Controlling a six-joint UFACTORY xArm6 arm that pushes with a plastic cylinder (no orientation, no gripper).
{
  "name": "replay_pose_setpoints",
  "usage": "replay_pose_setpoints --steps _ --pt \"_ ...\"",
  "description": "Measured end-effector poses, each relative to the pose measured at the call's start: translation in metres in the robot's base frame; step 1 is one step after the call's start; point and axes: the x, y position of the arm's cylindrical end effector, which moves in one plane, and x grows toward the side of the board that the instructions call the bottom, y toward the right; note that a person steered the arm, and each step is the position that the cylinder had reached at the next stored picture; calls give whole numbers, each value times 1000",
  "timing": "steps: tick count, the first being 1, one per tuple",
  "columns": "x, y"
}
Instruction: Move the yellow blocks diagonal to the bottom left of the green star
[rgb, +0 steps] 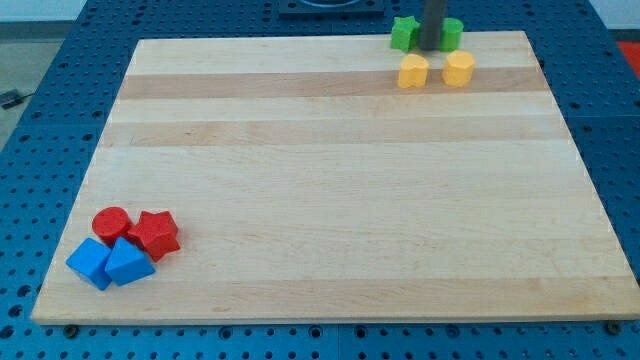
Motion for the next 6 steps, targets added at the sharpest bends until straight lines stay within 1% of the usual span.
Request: replay_pose_setpoints --steps 2,3,4,5,6 --pt "33 51" --pt "36 70" --pt "54 44" --pt "78 -19" --pt "95 -88"
